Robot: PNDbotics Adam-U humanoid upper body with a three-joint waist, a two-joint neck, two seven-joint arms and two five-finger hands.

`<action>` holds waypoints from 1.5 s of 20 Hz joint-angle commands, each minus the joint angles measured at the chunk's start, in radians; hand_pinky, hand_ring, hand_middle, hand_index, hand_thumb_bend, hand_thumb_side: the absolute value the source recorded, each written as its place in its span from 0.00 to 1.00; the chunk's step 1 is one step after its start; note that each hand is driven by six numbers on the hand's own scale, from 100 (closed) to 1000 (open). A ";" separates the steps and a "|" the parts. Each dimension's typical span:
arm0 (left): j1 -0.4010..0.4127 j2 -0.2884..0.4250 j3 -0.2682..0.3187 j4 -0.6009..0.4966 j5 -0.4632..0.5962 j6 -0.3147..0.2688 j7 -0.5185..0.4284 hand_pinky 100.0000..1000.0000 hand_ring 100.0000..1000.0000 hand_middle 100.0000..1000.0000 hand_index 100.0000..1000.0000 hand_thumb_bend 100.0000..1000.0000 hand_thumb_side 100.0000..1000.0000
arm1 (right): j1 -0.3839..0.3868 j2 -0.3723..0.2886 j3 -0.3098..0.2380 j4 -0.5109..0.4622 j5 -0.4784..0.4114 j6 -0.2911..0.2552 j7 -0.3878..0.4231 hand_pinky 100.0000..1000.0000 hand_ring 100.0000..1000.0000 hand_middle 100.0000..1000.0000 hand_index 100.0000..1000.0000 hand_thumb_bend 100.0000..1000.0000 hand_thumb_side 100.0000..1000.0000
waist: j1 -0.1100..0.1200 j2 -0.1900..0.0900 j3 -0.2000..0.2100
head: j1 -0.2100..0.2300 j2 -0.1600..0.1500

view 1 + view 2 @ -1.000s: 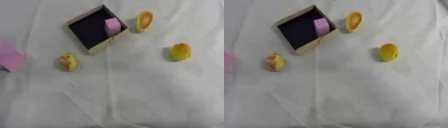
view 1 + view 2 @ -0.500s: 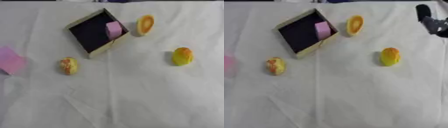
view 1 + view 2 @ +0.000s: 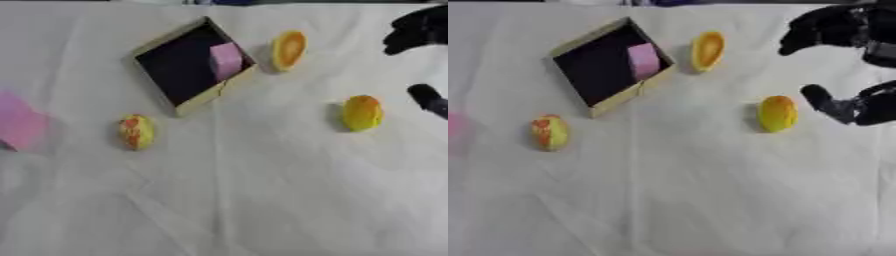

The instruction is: Pick up objects on the table and place them in the box.

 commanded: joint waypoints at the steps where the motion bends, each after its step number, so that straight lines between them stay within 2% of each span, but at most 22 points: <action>1: -0.007 0.030 0.003 -0.015 0.006 -0.002 -0.006 0.67 0.63 0.62 0.79 0.00 0.52 | 0.001 -0.048 0.004 -0.014 0.030 -0.014 0.039 0.88 0.94 0.82 0.87 0.00 0.29 | -0.015 -0.004 -0.002 | -0.004 -0.006; 8: -0.008 0.032 0.002 -0.015 0.008 -0.004 -0.010 0.67 0.63 0.62 0.79 0.00 0.52 | 0.005 -0.052 0.014 -0.014 0.032 -0.007 0.024 0.88 0.94 0.82 0.89 0.00 0.27 | -0.013 -0.006 -0.005 | -0.007 -0.007; 12: -0.009 0.031 0.000 -0.015 0.011 -0.004 -0.012 0.67 0.63 0.62 0.79 0.00 0.52 | 0.001 -0.048 0.025 -0.013 0.023 0.037 0.010 0.89 0.95 0.81 0.91 0.00 0.25 | -0.012 -0.005 -0.004 | -0.012 -0.008; 17: -0.013 0.030 -0.004 -0.015 0.013 -0.003 -0.016 0.67 0.63 0.62 0.79 0.00 0.52 | -0.029 -0.030 0.065 0.015 0.015 0.108 0.024 0.90 0.95 0.80 0.92 0.00 0.25 | -0.012 -0.001 0.003 | -0.017 -0.009; 21: -0.015 0.027 -0.005 -0.015 0.016 -0.002 -0.019 0.67 0.63 0.62 0.79 0.00 0.52 | -0.062 0.001 0.101 0.074 0.021 0.134 0.060 0.92 0.96 0.80 0.90 0.00 0.24 | -0.011 0.005 0.008 | -0.023 -0.009; 23: -0.016 0.026 -0.006 -0.015 0.017 -0.002 -0.021 0.67 0.63 0.62 0.79 0.00 0.52 | -0.084 0.022 0.119 0.113 0.023 0.136 0.081 0.92 0.96 0.80 0.91 0.04 0.24 | -0.011 0.007 0.010 | -0.024 -0.010; 24: -0.018 0.025 -0.007 -0.015 0.017 -0.002 -0.022 0.67 0.63 0.62 0.79 0.00 0.52 | -0.096 0.033 0.126 0.132 0.024 0.135 0.089 0.93 0.97 0.81 0.91 0.09 0.24 | -0.011 0.009 0.011 | -0.025 -0.010; 30: -0.018 0.021 -0.007 -0.015 0.018 -0.004 -0.026 0.67 0.63 0.62 0.79 0.00 0.52 | -0.149 0.087 0.150 0.241 0.059 0.117 0.116 0.94 0.98 0.83 0.92 0.17 0.25 | -0.007 0.018 0.018 | -0.030 -0.018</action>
